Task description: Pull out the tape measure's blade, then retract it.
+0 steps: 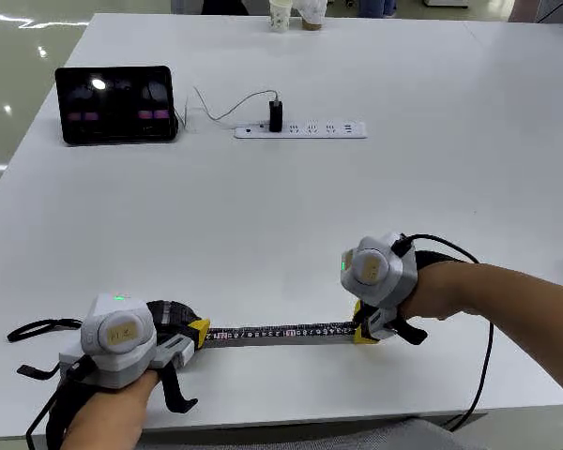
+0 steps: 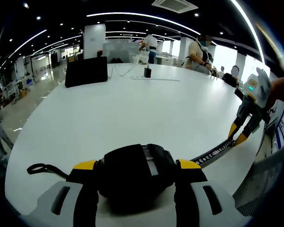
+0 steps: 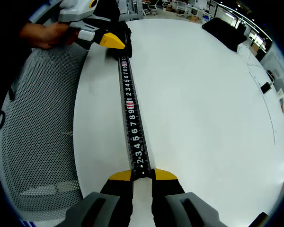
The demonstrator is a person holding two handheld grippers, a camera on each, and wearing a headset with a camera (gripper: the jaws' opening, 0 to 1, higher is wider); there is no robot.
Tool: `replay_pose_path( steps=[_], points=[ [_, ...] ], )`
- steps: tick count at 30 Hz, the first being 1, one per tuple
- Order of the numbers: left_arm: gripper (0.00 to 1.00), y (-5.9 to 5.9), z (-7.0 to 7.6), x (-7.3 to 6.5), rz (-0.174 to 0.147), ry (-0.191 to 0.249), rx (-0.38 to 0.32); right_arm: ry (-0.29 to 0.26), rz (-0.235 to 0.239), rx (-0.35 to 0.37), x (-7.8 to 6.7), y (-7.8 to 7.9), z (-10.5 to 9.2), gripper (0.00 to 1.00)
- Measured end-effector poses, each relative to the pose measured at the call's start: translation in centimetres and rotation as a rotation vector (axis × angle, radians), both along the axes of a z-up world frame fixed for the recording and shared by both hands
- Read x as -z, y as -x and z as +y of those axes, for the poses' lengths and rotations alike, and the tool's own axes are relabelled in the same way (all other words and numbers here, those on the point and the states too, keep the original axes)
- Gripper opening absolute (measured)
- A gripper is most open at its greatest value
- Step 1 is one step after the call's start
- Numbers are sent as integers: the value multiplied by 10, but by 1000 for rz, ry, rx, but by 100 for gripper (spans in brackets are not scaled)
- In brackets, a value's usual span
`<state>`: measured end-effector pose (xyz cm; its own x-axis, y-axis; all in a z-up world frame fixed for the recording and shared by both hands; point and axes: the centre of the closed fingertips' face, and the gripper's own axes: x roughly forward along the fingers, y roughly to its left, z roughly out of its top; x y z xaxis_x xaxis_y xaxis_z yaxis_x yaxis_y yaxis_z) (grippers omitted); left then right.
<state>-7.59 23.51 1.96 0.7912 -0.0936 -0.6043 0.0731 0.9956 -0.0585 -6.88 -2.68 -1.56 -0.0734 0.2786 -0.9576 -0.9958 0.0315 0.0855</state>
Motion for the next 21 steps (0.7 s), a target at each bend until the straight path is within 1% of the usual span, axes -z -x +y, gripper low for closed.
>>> replay_pose_path(
  steps=[4,11,16,21],
  points=[
    [60,0,1,0,-1,0,0,-2,6,17,1,0,2,11],
    [60,0,1,0,-2,0,1,17,-8,0,1,0,4,11],
    [60,0,1,0,-3,0,1,6,-3,14,2,-1,5,11],
    [60,0,1,0,-3,1,1,1,-9,15,2,0,7,11]
  ],
)
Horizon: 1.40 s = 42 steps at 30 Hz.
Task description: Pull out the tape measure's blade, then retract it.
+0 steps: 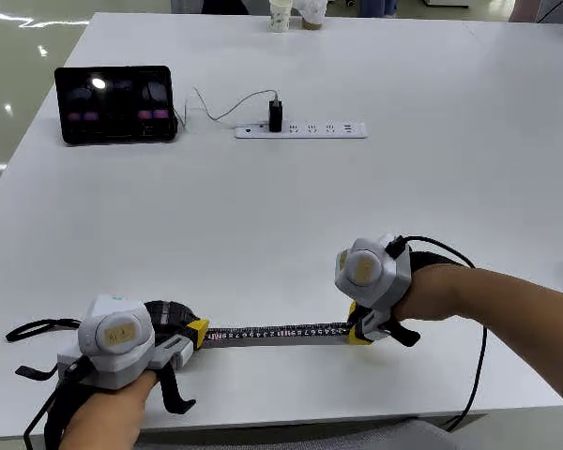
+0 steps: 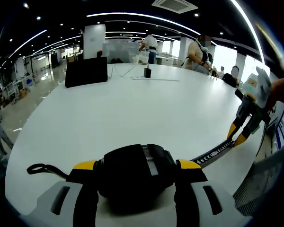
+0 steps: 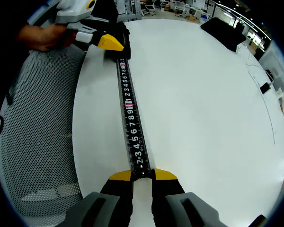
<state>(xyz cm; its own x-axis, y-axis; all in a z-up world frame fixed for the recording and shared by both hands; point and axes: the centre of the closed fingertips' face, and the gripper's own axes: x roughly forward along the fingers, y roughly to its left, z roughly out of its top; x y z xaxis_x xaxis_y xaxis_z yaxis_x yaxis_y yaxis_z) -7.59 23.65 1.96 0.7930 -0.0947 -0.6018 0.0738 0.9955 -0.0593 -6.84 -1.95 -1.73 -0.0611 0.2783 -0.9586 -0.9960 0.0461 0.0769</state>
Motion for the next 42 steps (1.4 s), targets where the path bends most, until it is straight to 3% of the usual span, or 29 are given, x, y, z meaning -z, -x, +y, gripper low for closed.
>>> replay_pose_path(
  steps=[42],
  points=[
    [60,1,-1,0,-3,-1,2,-7,10,11,1,0,12,11]
  ],
)
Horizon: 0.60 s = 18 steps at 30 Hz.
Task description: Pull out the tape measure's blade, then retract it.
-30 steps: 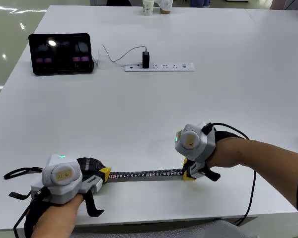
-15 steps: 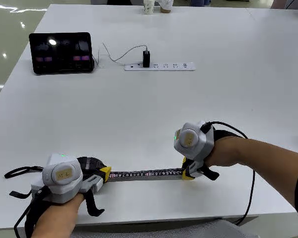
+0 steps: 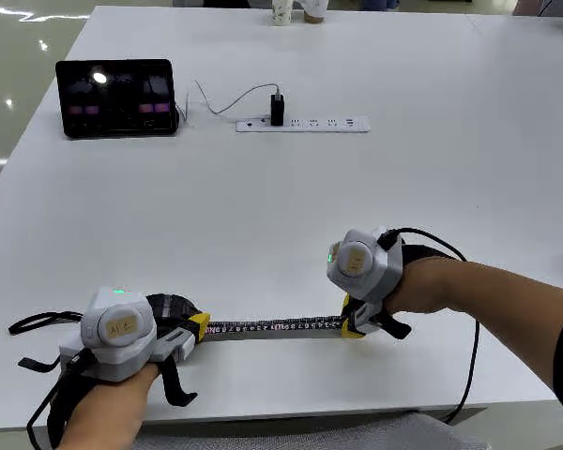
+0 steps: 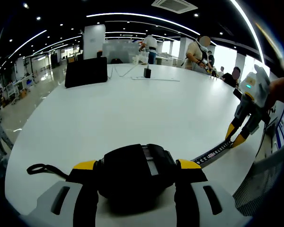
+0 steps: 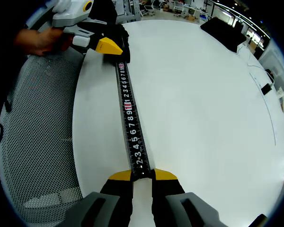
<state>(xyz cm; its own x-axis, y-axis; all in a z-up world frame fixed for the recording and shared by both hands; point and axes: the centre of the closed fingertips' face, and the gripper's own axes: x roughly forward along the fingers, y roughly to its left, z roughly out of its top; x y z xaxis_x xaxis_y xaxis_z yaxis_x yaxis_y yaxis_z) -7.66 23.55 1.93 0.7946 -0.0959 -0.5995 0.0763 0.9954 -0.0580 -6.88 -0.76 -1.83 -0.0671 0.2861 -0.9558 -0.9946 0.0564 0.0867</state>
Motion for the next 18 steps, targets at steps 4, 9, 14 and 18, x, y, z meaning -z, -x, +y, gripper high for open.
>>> replay_pose_path(
  steps=[4,9,14,18],
  points=[
    [60,0,0,0,0,0,0,1,0,2,0,0,1,11],
    [60,0,0,0,0,0,0,1,0,12,0,1,2,11],
    [60,0,0,0,0,0,1,1,2,14,0,1,4,11],
    [60,0,0,0,0,1,1,2,2,14,0,1,5,11]
  ],
)
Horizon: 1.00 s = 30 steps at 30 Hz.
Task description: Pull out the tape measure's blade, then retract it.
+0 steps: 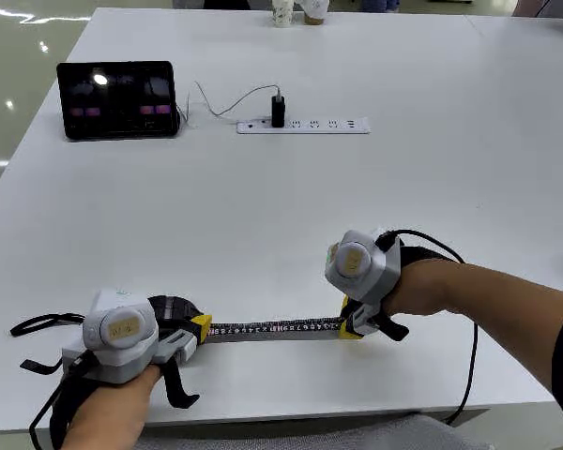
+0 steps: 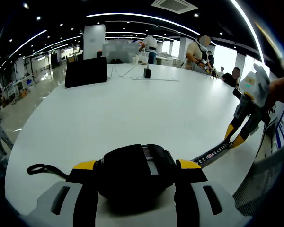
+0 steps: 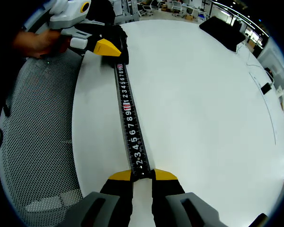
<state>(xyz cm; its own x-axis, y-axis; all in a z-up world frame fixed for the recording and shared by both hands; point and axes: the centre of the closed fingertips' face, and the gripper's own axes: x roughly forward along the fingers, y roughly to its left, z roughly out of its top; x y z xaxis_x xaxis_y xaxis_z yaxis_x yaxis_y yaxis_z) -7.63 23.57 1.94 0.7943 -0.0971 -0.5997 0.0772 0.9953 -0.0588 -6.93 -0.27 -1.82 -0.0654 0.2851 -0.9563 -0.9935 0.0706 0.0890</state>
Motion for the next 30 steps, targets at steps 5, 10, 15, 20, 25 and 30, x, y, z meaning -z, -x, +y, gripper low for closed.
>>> replay_pose_path(
  steps=[5,10,15,20,25,30],
  points=[
    [60,0,0,0,0,1,1,1,5,7,0,0,1,11],
    [60,0,0,0,2,2,0,1,6,8,1,0,3,11],
    [60,0,0,0,2,1,0,-1,7,6,0,0,4,11],
    [60,0,0,0,1,1,0,0,4,-3,0,1,5,11],
    [60,0,0,1,1,1,0,-1,5,-1,-1,1,7,12],
    [61,0,0,0,1,2,-1,-2,9,10,-1,1,8,12]
  ],
)
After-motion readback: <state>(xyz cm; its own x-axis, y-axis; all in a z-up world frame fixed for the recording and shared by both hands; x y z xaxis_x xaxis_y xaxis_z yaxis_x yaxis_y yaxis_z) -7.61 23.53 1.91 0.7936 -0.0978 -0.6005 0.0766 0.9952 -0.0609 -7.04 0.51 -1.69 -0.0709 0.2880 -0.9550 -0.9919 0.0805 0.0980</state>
